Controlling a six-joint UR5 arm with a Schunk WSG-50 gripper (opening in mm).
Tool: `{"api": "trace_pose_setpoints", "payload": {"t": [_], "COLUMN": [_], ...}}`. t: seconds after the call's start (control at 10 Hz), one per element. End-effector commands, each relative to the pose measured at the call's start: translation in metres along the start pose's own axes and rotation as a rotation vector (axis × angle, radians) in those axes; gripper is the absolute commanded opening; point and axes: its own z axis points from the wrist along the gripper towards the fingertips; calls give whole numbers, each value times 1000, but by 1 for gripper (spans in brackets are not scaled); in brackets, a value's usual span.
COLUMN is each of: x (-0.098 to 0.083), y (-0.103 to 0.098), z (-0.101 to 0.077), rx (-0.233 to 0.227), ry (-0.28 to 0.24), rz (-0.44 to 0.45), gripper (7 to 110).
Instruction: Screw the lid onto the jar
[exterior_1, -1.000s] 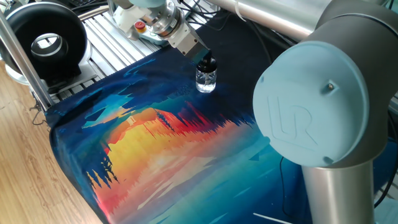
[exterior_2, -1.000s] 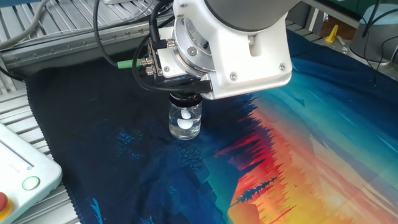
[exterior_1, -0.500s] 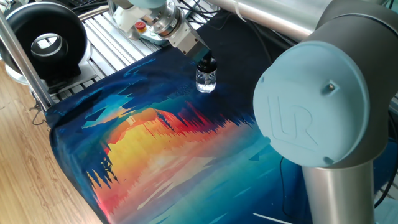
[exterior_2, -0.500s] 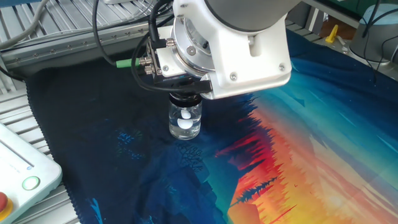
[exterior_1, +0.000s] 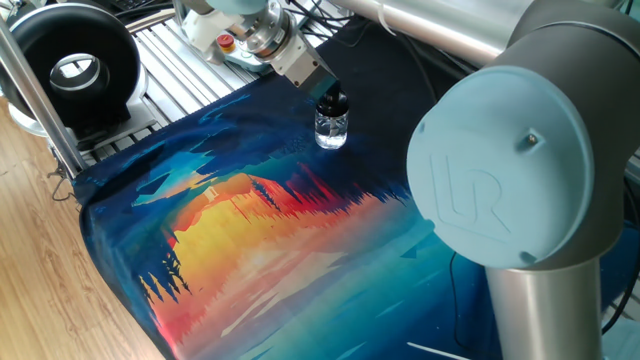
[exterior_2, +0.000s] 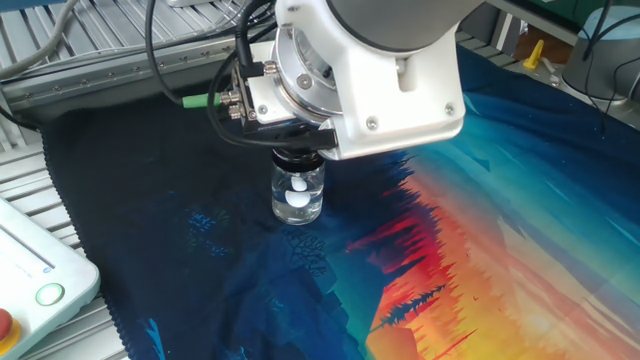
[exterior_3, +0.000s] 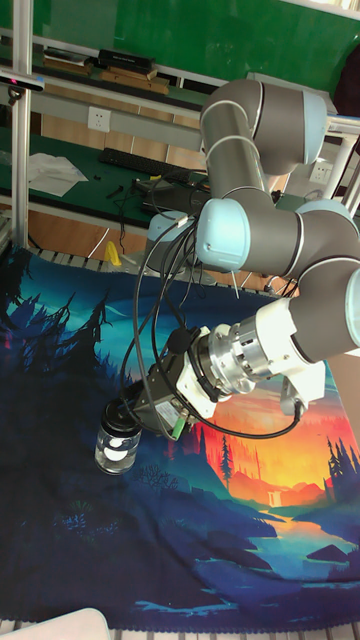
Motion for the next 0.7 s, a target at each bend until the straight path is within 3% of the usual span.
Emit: {"api": "trace_pose_setpoints", "payload": {"t": [0.0,0.6], "x": [-3,-3], "y": [-1,5], "z": [0,0], "rx": [2,-21], "ry": [-18,-16], "rz": [10,50], "gripper": [22,22]}}
